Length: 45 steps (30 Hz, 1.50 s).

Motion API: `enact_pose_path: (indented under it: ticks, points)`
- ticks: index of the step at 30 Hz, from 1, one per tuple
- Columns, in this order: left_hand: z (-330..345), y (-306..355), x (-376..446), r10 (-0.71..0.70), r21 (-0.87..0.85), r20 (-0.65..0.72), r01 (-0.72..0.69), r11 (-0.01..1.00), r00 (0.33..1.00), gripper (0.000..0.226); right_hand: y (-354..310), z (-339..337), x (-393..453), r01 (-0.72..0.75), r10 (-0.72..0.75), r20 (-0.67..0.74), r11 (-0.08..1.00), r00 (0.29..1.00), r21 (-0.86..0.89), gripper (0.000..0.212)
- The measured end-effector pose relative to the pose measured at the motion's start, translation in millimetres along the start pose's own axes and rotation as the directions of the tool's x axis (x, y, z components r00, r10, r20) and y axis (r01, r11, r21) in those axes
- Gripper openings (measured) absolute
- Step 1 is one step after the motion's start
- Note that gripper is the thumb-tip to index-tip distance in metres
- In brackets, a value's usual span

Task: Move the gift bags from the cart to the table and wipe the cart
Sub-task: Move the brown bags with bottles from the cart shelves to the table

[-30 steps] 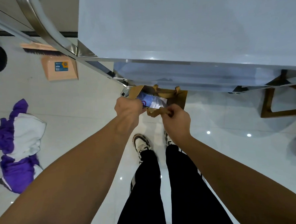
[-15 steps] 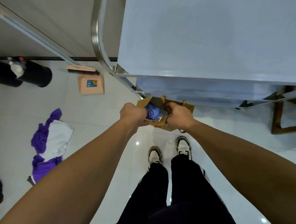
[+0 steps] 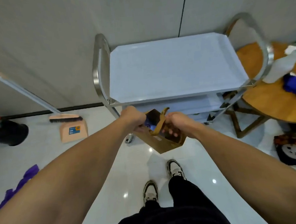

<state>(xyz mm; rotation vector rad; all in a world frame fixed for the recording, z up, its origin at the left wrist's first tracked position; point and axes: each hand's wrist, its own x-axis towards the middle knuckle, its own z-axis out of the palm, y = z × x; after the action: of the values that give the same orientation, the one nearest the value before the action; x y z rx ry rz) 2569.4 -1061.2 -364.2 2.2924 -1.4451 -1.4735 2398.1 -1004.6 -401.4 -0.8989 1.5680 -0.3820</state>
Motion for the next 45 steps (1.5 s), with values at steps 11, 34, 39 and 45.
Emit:
enact_pose_path:
  ticks: [11, 34, 39, 45]
  points:
    - [66.7, 71.1, -91.8, 0.242, 0.337, 0.253, -0.32, 0.886, 0.937, 0.021, 15.7, -90.5, -167.8, -0.209, -0.186, -0.493, 0.739, 0.85, -0.64, 0.01]
    - [577.8, 128.5, -504.3, 0.342, 0.423, 0.873, -0.889, -0.176, 0.348, 0.023, 395.5, -255.6, -555.9, 0.092, 0.348, -0.927, 0.928, 0.137, 0.362, 0.025]
    - [663.3, 97.4, -575.8, 0.142, 0.233, 0.971, -0.905, -0.356, 0.194, 0.012, 485.7, -251.1, -613.8, 0.078, 0.551, -0.834, 0.833, -0.026, 0.548, 0.022]
    - [762.3, 65.2, -642.8, -0.062, 0.032, 0.995, -0.838, -0.544, 0.079, 0.023, 566.3, -232.6, -667.8, 0.095, 0.724, -0.668, 0.687, -0.17, 0.72, 0.027]
